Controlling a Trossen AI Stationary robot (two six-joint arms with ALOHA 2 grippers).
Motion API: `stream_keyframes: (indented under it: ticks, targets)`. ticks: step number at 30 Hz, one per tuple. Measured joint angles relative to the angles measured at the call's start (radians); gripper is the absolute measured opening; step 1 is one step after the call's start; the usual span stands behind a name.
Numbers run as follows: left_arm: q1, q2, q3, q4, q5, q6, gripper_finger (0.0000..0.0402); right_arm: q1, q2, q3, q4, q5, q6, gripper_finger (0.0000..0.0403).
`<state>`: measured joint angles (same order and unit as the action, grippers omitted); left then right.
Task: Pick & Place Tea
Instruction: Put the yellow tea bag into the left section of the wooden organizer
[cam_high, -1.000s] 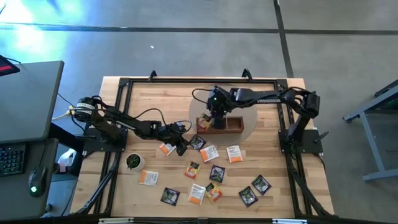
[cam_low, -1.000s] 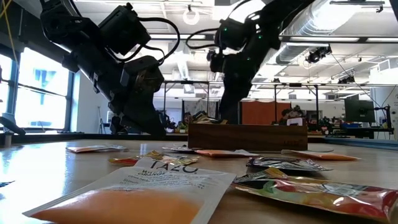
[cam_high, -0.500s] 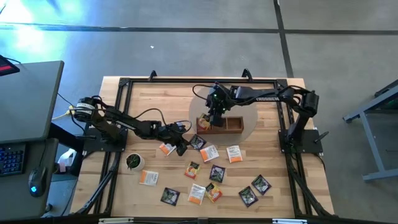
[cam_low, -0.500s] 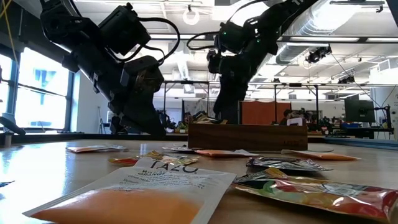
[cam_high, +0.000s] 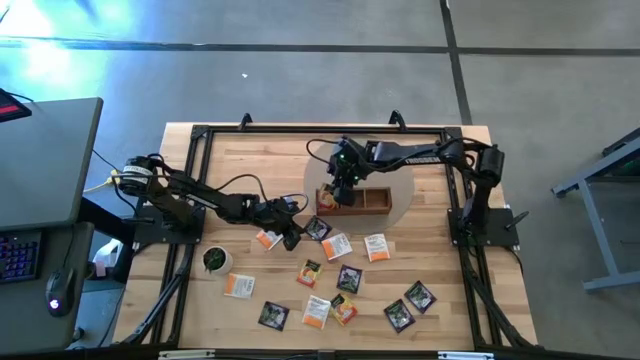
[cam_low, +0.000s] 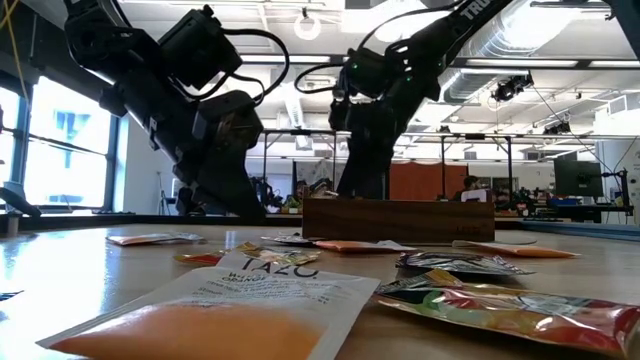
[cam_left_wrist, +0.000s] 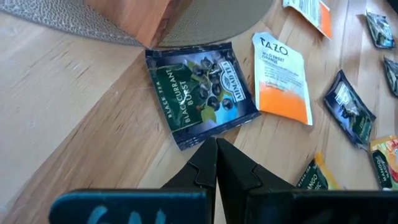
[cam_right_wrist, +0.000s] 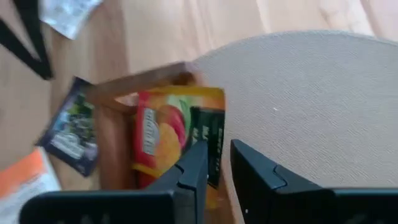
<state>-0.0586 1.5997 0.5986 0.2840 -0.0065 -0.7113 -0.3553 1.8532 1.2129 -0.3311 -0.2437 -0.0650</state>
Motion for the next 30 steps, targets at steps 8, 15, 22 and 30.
stream_keyframes:
  ticks: [8, 15, 22, 30]
  targets:
    - [0.0, 0.0, 0.0, -0.001, 0.003, 0.001, 0.0005, 0.002, 0.004, 0.0, 0.008, -0.055, -0.038, 0.0006]
    - [0.0, 0.0, 0.0, -0.002, 0.005, 0.002, 0.0005, 0.002, -0.003, 0.0, 0.008, -0.025, -0.115, 0.0004]
    - [0.0, 0.0, 0.0, -0.002, 0.005, 0.003, 0.0005, 0.002, -0.048, 0.065, -0.139, 0.051, -0.251, 0.0002]
    - [0.0, 0.0, 0.0, 0.005, -0.004, 0.003, 0.0005, 0.029, -0.044, 0.083, -0.167, 0.028, -0.342, 0.0001]
